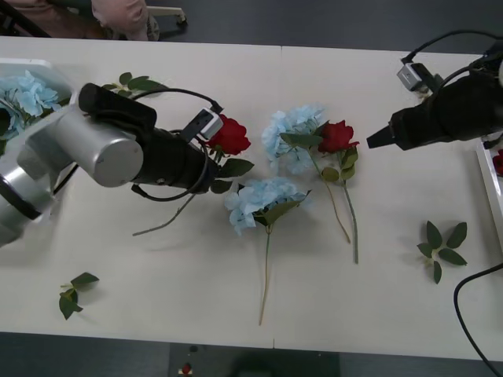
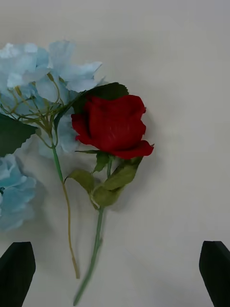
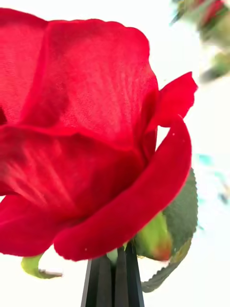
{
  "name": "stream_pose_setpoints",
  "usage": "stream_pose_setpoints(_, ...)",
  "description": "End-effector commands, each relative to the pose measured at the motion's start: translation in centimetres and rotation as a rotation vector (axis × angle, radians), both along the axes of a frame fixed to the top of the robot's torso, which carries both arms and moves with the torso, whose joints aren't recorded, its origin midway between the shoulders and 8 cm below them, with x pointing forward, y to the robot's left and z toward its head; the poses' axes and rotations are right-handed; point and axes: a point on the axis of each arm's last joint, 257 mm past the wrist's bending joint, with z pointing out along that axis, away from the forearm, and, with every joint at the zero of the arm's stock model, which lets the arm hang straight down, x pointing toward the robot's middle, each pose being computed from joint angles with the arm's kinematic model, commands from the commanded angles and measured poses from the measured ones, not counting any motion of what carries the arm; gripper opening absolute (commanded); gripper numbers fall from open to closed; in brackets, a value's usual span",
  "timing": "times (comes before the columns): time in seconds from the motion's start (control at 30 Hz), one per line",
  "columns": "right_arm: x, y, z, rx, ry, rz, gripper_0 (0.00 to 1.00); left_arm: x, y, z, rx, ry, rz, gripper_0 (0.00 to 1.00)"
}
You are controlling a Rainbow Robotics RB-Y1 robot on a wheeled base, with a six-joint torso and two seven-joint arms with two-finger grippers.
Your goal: Put the red flowers into the right box and the blue flowers into the left box
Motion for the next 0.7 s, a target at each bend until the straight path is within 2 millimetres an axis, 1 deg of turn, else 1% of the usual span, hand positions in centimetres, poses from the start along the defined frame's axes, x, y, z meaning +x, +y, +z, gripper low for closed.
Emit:
stream_pose_setpoints(0.03,1.3,1.6,0.6,-0.011,-0.038,-0.039,1.00,-0.5,-1.9,8.8,-0.164,-0.059,-0.054,0.00)
stream_pose_setpoints(0.07,1.5,2.0,0.3,-0.020,-0.039,-0.040,1.00,-0.9,-2.8,10.6,-0.231,-0.055,-0.057,0.00)
stream_pose_setpoints(0.1,1.5,2.1,0.1,-0.024,-0.040,-0.038,1.00,-0.9,-3.2,11.6,-0.267,-0.052,-0.057,0.00)
stream_pose_setpoints(0.13,1.6,2.5,-0.4,-0.027,-0.038,-0.038,1.00,-1.2,-4.3,13.4,-0.341,-0.037,-0.061,0.00)
stream_pose_setpoints(0.2,2.0,2.9,-1.1,-0.021,-0.039,-0.043,1.00,-0.8,-5.8,16.7,-0.445,-0.048,-0.059,0.00)
stream_pose_setpoints(0.27,2.4,3.2,-1.4,-0.023,-0.052,-0.040,1.00,-0.7,-7.4,19.2,-0.529,-0.036,-0.046,0.00)
stream_pose_setpoints(0.37,2.7,3.7,-1.4,-0.021,-0.069,-0.030,1.00,0.2,-10.2,23.1,-0.652,-0.018,0.011,0.00)
stream_pose_setpoints(0.4,2.7,3.9,-1.3,-0.013,-0.069,-0.025,1.00,0.5,-10.5,23.6,-0.669,-0.014,0.024,0.00)
stream_pose_setpoints(0.47,2.5,4.9,-0.2,0.054,-0.076,-0.007,1.00,1.4,-12.2,25.5,-0.739,0.008,0.069,0.00)
stream_pose_setpoints(0.57,2.4,5.7,1.3,0.100,-0.113,0.062,1.00,2.6,-14.0,26.6,-0.783,0.033,0.110,0.00)
stream_pose_setpoints(0.7,1.8,7.3,3.9,0.182,-0.183,0.176,1.00,3.9,-16.9,28.5,-0.880,0.093,0.165,0.00)
